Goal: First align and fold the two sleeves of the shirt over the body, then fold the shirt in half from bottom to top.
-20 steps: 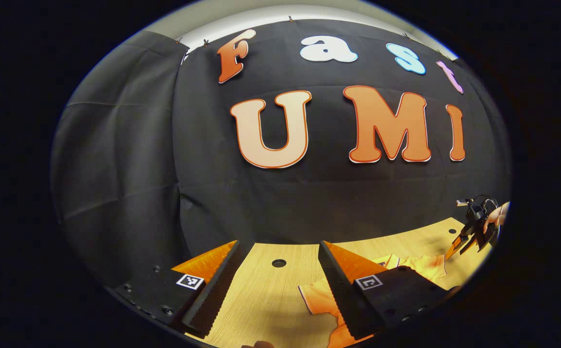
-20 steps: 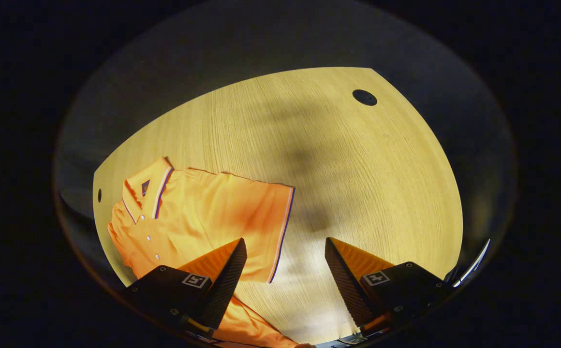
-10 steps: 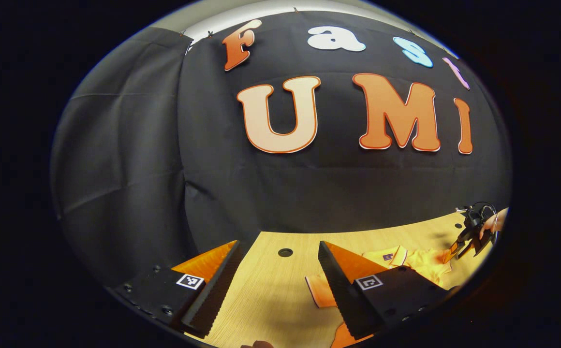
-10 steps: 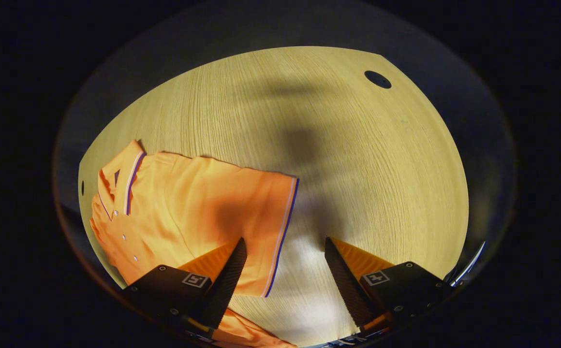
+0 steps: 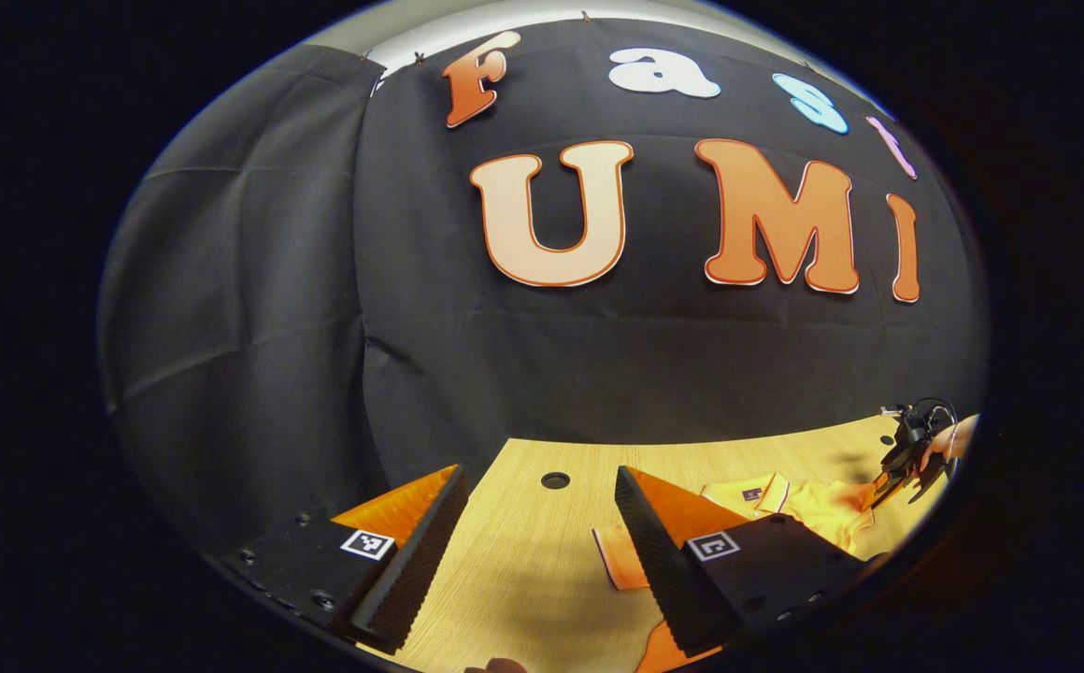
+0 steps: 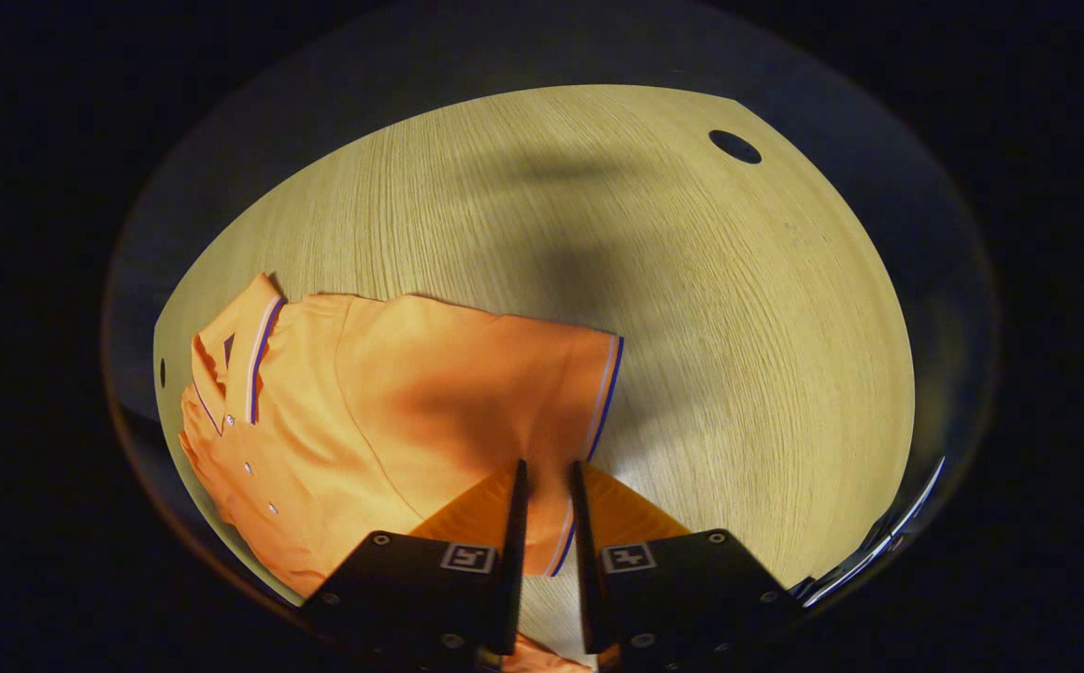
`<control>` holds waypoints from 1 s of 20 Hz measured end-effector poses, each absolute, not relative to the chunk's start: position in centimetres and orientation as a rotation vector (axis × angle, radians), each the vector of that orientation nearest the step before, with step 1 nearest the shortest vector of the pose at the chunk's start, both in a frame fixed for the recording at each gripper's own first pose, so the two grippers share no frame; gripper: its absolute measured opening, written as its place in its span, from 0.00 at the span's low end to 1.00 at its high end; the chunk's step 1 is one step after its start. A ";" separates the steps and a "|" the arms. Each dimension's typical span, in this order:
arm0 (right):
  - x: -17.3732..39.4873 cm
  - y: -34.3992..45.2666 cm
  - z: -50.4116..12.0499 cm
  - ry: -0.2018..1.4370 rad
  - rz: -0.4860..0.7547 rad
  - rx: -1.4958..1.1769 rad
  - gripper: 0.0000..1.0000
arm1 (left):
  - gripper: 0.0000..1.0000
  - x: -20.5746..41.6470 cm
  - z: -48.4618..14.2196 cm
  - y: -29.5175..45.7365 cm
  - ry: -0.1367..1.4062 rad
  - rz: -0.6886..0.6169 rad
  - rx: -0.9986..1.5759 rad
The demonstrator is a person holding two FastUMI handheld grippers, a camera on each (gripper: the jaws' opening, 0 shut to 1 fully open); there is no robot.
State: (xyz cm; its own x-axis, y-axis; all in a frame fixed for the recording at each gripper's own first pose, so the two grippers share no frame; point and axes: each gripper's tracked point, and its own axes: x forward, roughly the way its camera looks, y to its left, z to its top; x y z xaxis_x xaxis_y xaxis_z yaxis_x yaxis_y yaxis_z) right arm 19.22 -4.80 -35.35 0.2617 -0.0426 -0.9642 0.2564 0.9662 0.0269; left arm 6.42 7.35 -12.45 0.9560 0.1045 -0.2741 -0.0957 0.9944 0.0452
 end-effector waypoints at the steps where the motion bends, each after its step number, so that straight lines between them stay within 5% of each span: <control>1: 19.2 -4.7 -35.4 1.290 -0.204 0.190 0.14 | 0.98 6.4 -12.4 7.7 0.280 0.107 0.034; 4: 19.6 -4.4 -34.9 1.271 -0.218 0.229 0.01 | 0.97 6.1 -12.4 8.6 0.279 0.116 0.030; 20: 19.7 3.6 -24.4 1.093 -0.075 0.000 0.00 | 0.97 4.3 -11.7 14.1 0.241 0.109 0.003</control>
